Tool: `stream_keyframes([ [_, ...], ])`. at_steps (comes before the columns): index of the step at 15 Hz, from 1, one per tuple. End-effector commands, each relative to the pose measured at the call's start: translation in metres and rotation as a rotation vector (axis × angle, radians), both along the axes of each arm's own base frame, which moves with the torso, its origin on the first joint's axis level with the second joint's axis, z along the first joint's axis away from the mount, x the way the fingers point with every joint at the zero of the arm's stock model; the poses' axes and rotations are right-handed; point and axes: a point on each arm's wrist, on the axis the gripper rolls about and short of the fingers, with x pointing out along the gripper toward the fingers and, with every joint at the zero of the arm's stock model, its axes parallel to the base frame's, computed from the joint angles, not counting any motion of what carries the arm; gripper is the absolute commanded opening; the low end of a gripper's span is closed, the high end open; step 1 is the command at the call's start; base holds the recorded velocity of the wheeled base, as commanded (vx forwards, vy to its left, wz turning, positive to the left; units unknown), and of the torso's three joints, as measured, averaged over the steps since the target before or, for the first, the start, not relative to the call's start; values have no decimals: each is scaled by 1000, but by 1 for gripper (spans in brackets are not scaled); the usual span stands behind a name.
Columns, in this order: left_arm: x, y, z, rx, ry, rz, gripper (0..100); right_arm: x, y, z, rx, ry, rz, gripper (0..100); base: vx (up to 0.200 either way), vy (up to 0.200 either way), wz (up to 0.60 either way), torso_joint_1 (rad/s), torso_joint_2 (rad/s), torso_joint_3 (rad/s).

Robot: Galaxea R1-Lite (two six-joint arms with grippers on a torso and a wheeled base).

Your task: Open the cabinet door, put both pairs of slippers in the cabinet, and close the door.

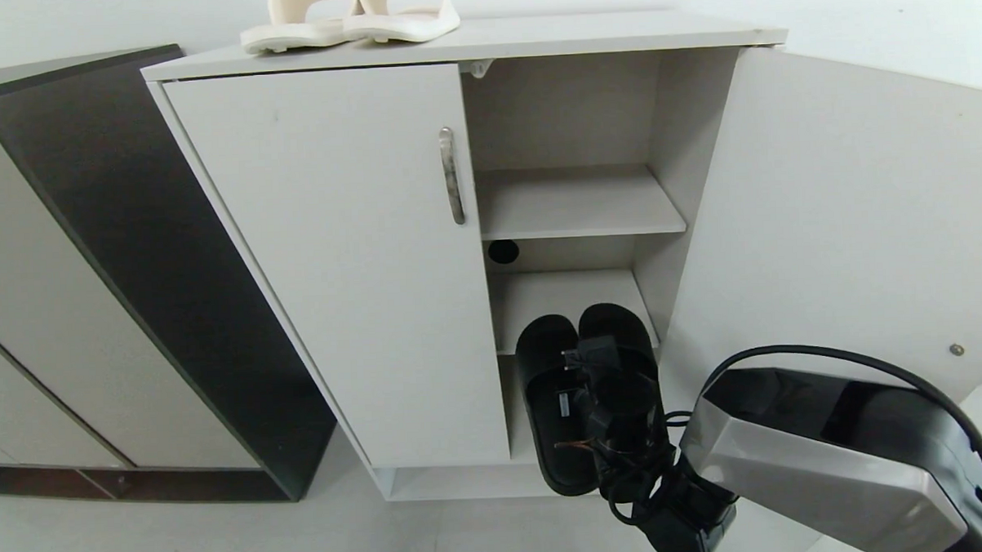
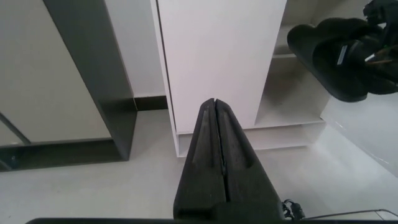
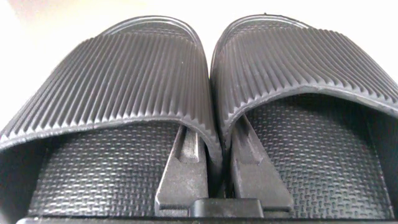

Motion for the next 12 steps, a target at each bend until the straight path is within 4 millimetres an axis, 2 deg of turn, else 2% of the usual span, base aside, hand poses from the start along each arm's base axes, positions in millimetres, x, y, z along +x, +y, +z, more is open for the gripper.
stream_keyframes([
  [1,0,0,0,3,1,0,0,1,0,-2,-2,3,0,0,200,0,0,-2,2,7],
  [6,0,0,0,2,1,0,0,-1,-1,-6,-18,16,4,0,200,0,0,3,2,0],
  [9,0,0,0,2,0,0,0,3,1,-8,-34,49,3,0,0,0,0,0,0,0],
  [12,0,0,0,0,0,0,0,21,11,4,25,87,-9,0,0,0,0,0,0,0],
])
